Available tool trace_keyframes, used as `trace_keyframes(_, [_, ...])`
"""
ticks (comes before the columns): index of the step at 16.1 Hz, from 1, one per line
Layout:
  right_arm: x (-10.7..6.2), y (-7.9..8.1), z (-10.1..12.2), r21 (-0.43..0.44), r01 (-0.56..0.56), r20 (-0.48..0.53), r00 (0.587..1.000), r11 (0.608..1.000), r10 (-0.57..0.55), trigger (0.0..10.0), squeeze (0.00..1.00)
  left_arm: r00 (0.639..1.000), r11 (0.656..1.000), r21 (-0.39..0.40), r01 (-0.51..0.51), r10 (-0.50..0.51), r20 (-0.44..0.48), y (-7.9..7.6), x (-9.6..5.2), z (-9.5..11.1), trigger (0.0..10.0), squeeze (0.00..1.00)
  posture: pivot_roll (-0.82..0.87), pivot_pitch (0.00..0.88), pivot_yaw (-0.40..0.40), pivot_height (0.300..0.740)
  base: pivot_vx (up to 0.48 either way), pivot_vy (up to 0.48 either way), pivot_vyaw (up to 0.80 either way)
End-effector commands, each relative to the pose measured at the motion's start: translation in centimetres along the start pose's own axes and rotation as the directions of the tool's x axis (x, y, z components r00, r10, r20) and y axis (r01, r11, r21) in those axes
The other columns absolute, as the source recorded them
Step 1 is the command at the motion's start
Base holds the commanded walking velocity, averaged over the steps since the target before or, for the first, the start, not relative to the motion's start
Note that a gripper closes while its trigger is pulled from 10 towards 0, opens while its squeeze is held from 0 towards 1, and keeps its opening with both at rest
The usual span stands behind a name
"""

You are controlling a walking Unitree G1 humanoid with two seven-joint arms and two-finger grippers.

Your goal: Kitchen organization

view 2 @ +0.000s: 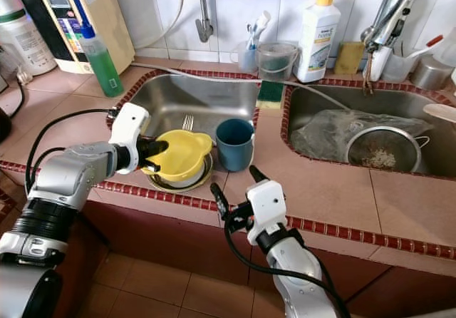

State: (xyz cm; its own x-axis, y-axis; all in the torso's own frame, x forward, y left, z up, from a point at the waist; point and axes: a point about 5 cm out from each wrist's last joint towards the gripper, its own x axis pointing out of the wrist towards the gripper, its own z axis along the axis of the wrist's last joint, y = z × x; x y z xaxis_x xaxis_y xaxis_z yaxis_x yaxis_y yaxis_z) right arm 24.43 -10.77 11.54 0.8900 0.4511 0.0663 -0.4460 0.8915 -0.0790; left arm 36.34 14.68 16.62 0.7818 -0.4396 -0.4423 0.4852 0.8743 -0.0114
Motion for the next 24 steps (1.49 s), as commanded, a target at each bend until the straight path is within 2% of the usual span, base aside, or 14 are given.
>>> trace_keyframes(1, [0.2,-0.1,0.1,0.005,0.002,-0.003,1.0,1.0,-0.002,10.0,0.0,0.999,1.0,0.003,-0.025,0.025,0.022,0.7,-0.5,0.9,0.0,0.0,-0.1,0.0,0.083,0.732,0.0,0.0,0.0])
trace_keyframes(4, [0.3,-0.2,0.2,0.003,-0.004,0.0,1.0,1.0,0.004,10.0,0.0,0.998,1.0,-0.008,-0.022,0.023,0.051,1.2,-1.1,1.7,0.0,0.0,-0.1,0.0,0.07,0.732,0.0,0.0,0.0])
trace_keyframes(5, [0.4,-0.3,0.2,0.001,-0.007,0.0,1.0,1.0,0.007,10.0,0.0,0.996,0.999,0.028,0.032,-0.034,0.083,1.2,-1.6,2.3,0.0,0.0,-0.1,0.0,0.065,0.732,0.0,0.0,0.0])
trace_keyframes(6, [0.4,-0.3,0.3,0.0,-0.008,0.0,1.0,1.0,0.008,10.0,0.0,0.992,0.996,0.048,0.075,-0.079,0.097,1.1,-2.1,2.7,1.2,0.0,-0.09,0.0,0.06,0.732,0.0,0.0,0.0])
trace_keyframes(7, [0.4,-0.3,0.3,-0.001,-0.011,0.001,1.0,1.0,0.011,10.0,0.0,0.99,0.993,0.073,0.088,-0.095,0.102,1.2,-2.4,2.9,7.4,0.0,-0.09,0.0,0.057,0.732,0.0,0.0,0.0])
trace_keyframes(8, [0.5,-0.3,0.3,-0.003,-0.02,0.001,1.0,1.0,0.02,10.0,0.0,0.987,0.985,0.136,0.107,-0.122,0.105,1.3,-3.0,3.3,10.0,0.0,-0.09,0.0,0.054,0.732,0.0,0.0,0.0])
trace_keyframes(11, [0.6,-0.4,0.5,-0.01,-0.025,0.006,1.0,1.0,0.025,10.0,0.0,0.971,0.972,0.177,0.157,-0.185,0.15,1.1,-4.1,4.0,10.0,0.0,-0.09,0.0,0.045,0.732,0.0,0.0,0.0])
trace_keyframes(13, [0.9,-1.2,1.6,-0.004,0.017,0.071,0.997,1.0,-0.017,10.0,0.0,0.957,0.983,0.169,0.069,-0.113,0.268,1.6,-4.2,5.0,10.0,0.0,-0.09,0.0,0.045,0.732,0.0,0.0,0.0])
trace_keyframes(14, [1.1,-2.4,3.1,0.032,0.085,0.147,0.985,0.996,-0.089,10.0,0.0,0.93,0.993,0.118,0.03,-0.071,0.361,1.5,-4.3,5.8,10.0,0.0,-0.09,0.0,0.044,0.732,0.0,0.0,0.0])
trace_keyframes(16, [1.4,-4.1,5.2,0.066,0.167,0.236,0.955,0.984,-0.178,10.0,0.0,0.883,0.998,0.062,-0.01,-0.02,0.468,0.8,-4.4,6.5,10.0,0.0,-0.09,0.0,0.043,0.732,0.0,0.0,0.0])
trace_keyframes(20, [1.3,-7.2,7.8,0.066,0.29,0.328,0.897,0.955,-0.296,10.0,0.0,0.795,0.988,-0.028,-0.155,0.142,0.59,0.7,-3.8,6.5,10.0,0.0,-0.09,0.0,0.039,0.732,0.0,0.0,0.0])
trace_keyframes(21, [1.0,-8.4,8.3,0.085,0.365,0.34,0.864,0.927,-0.372,10.0,0.0,0.769,0.978,-0.027,-0.205,0.178,0.614,0.8,-3.6,6.0,10.0,0.0,-0.1,0.0,0.039,0.732,0.0,0.0,0.0])
trace_keyframes(22, [0.8,-9.0,8.4,0.091,0.414,0.343,0.841,0.906,-0.419,10.0,0.0,0.75,0.979,-0.054,-0.196,0.185,0.635,0.7,-3.6,5.8,10.0,0.0,-0.1,0.0,0.039,0.732,0.0,0.0,0.0])
trace_keyframes(24, [0.4,-9.9,8.5,0.096,0.487,0.346,0.802,0.868,-0.488,10.0,0.0,0.73,0.972,-0.069,-0.225,0.215,0.649,0.6,-3.5,5.0,10.0,0.0,-0.1,0.0,0.041,0.732,0.0,0.0,0.0])
